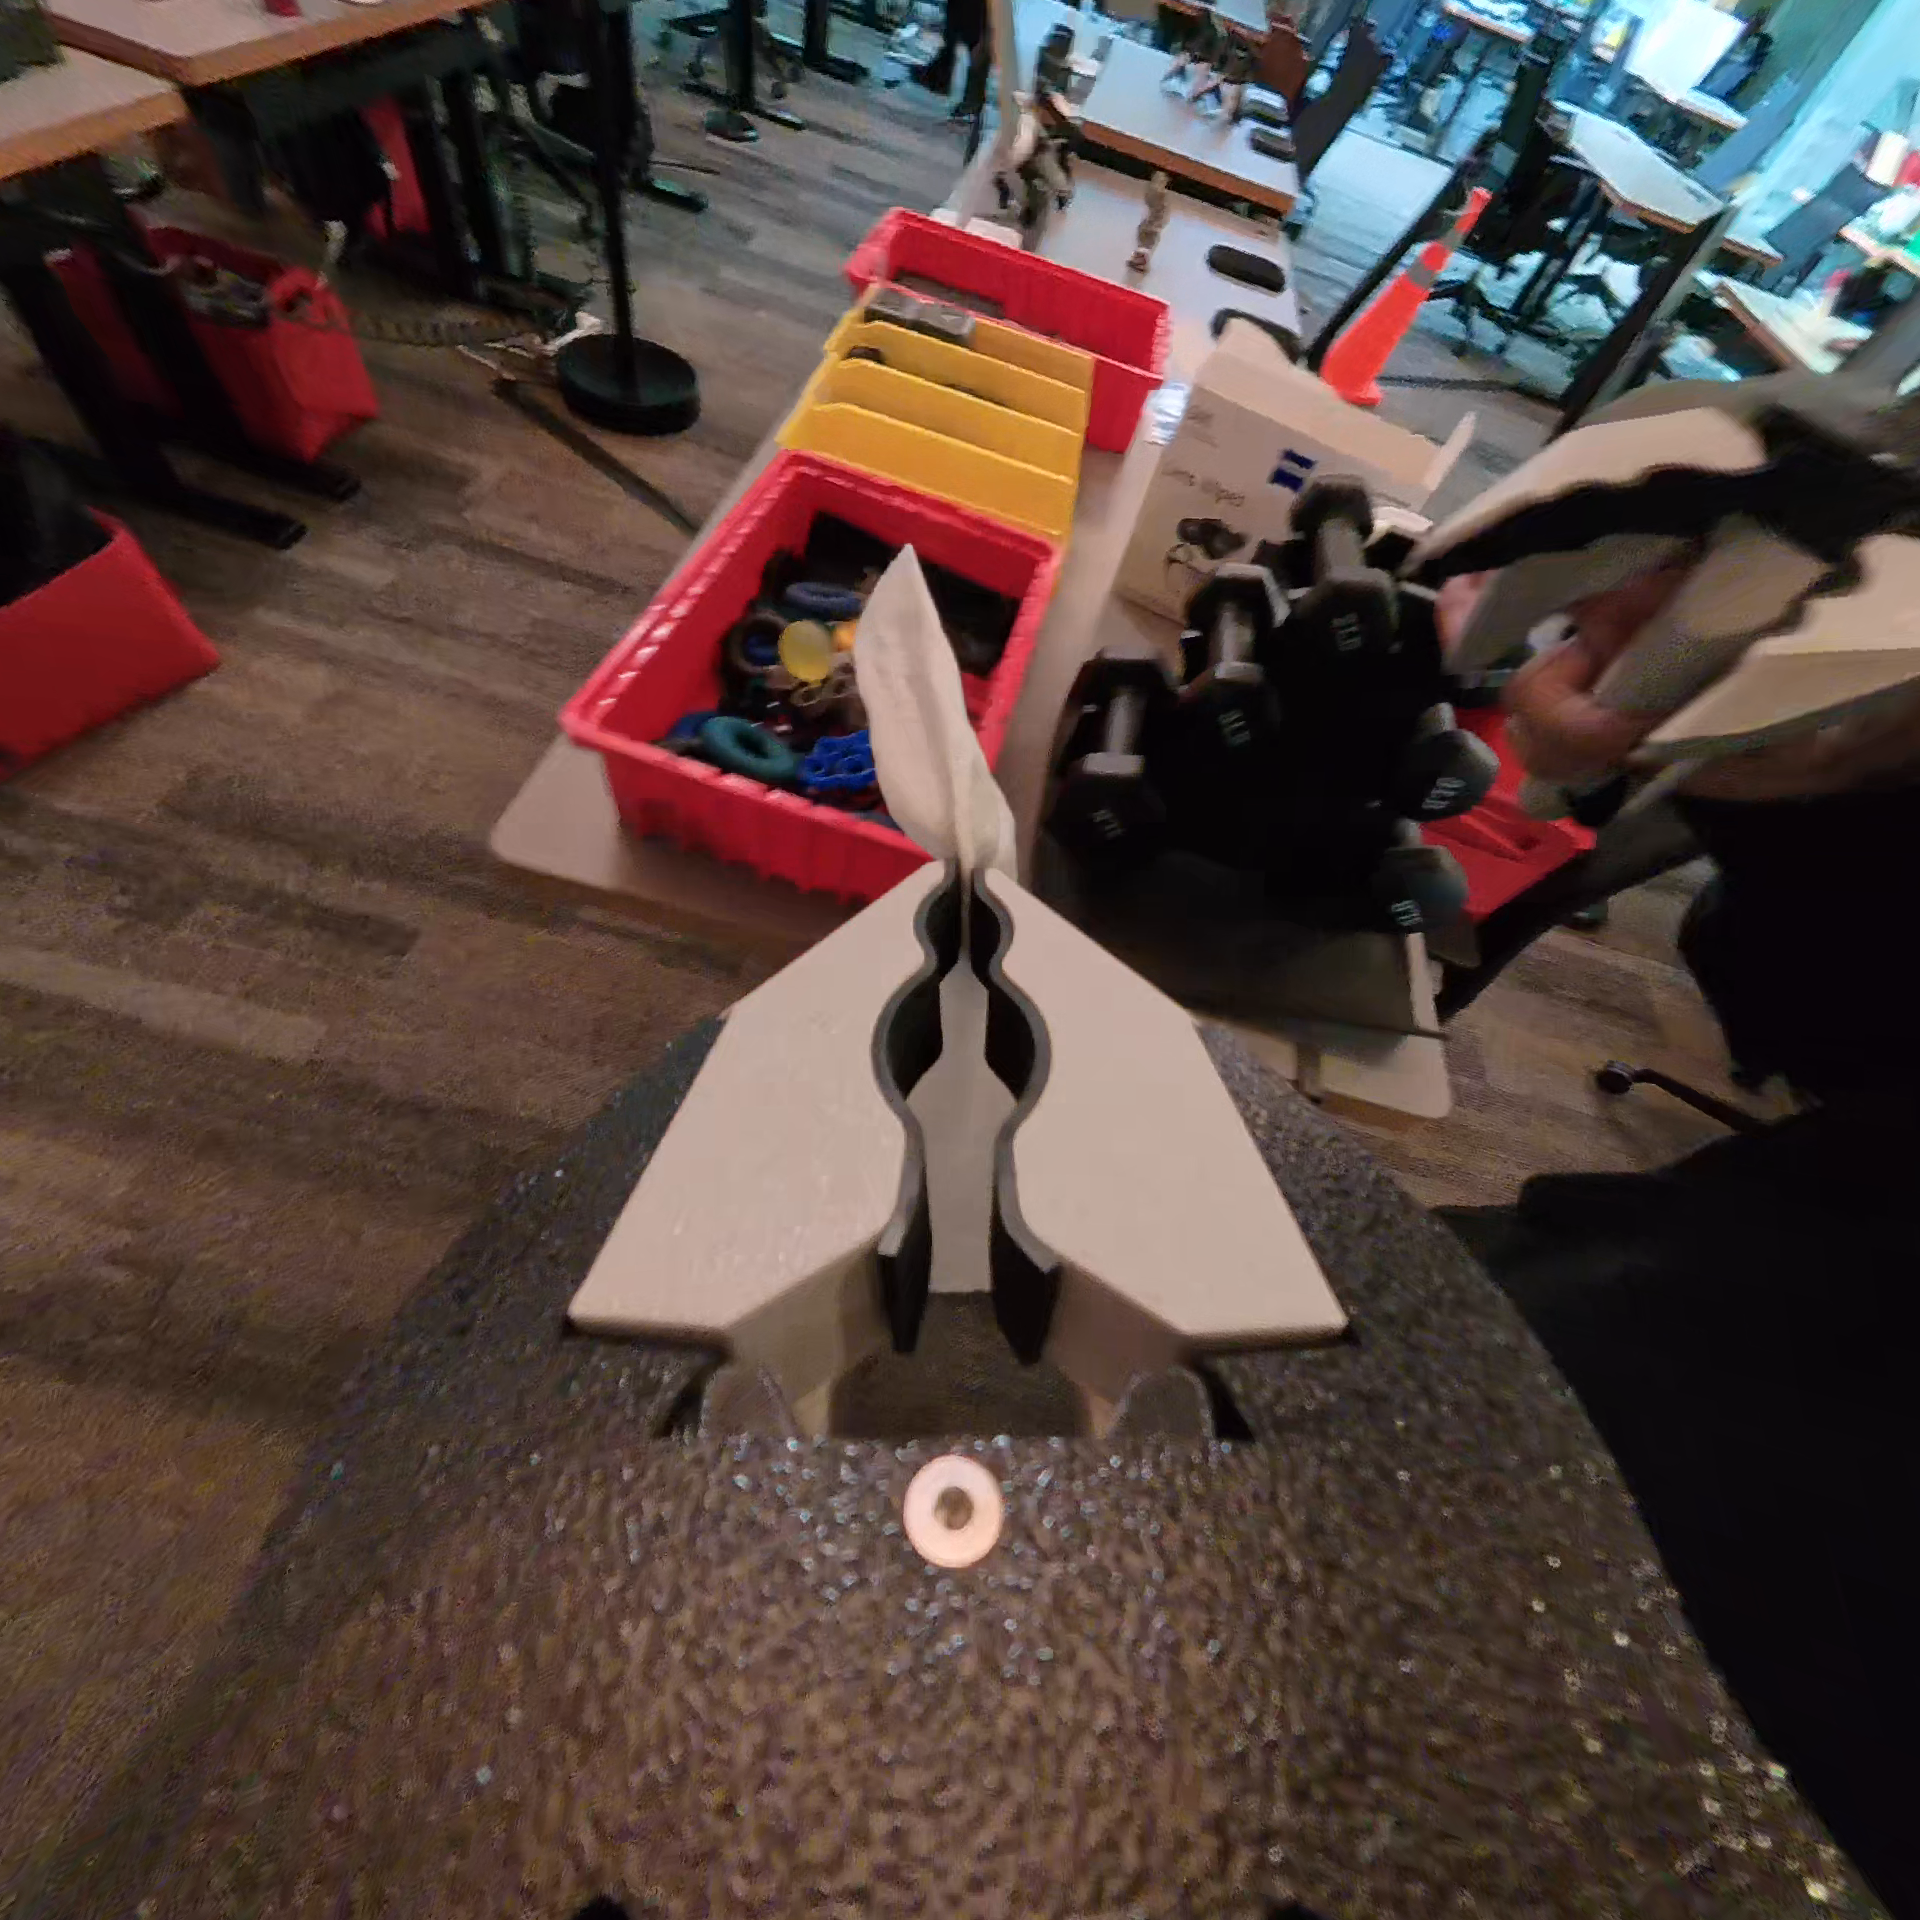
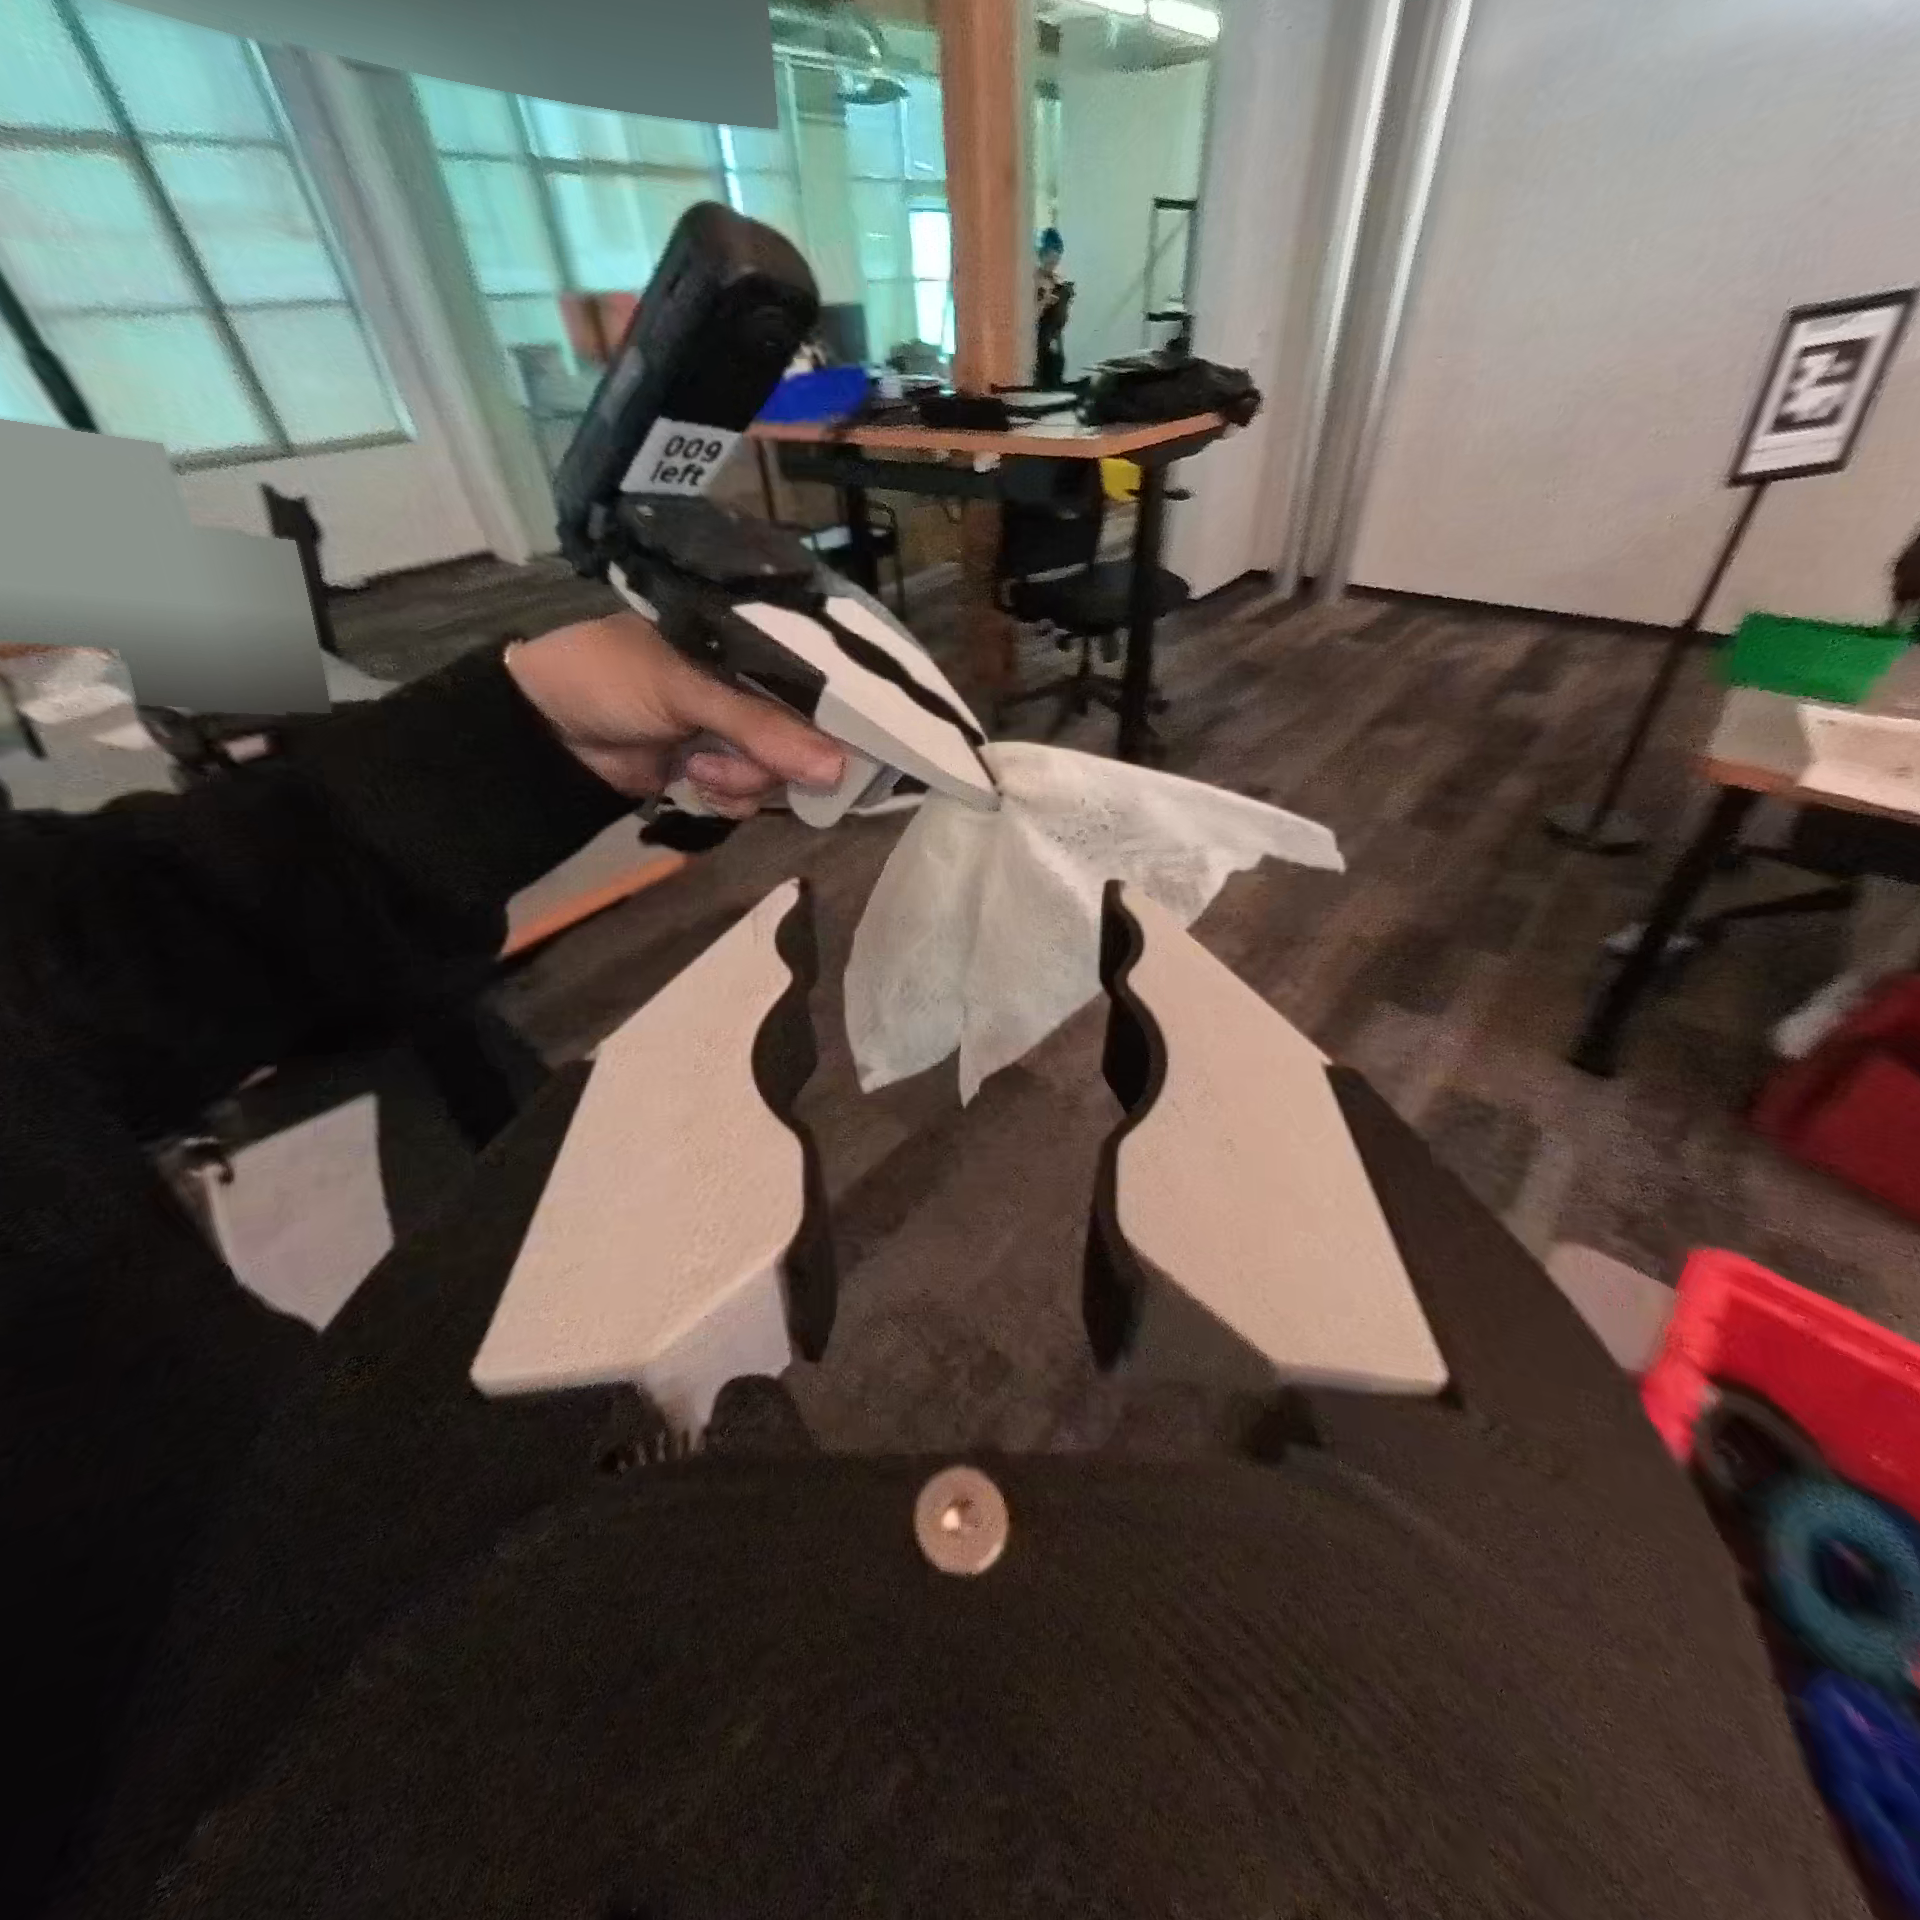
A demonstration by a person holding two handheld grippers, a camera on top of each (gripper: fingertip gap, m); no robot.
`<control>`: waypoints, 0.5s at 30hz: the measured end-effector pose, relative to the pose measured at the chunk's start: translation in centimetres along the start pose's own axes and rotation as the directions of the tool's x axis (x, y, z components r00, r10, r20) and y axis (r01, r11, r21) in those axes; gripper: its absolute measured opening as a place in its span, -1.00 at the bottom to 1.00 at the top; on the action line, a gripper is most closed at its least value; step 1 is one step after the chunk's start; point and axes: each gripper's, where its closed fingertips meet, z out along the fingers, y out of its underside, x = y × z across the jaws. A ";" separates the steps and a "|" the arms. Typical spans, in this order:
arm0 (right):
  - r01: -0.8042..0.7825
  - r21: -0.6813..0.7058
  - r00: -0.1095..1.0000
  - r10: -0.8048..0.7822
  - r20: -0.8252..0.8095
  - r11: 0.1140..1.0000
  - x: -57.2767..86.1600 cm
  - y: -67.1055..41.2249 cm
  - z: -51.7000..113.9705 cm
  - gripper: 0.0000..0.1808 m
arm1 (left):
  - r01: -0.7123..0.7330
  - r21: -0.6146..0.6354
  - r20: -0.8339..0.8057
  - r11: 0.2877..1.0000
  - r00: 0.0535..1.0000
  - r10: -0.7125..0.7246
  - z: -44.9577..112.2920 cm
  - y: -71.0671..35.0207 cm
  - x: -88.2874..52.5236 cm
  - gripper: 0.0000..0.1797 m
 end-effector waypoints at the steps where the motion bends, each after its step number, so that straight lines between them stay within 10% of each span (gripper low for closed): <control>1: -0.026 0.020 0.999 0.025 0.020 0.999 0.6 0.2 3.1 -0.41 | -0.002 0.008 0.022 1.000 1.000 0.001 -1.4 0.3 -1.6 -1.00; 15: -0.377 -0.117 0.841 0.393 0.373 0.919 17.4 8.6 33.5 -0.38 | 0.044 0.034 0.002 0.998 0.999 -0.045 -3.5 -0.1 -28.9 -1.00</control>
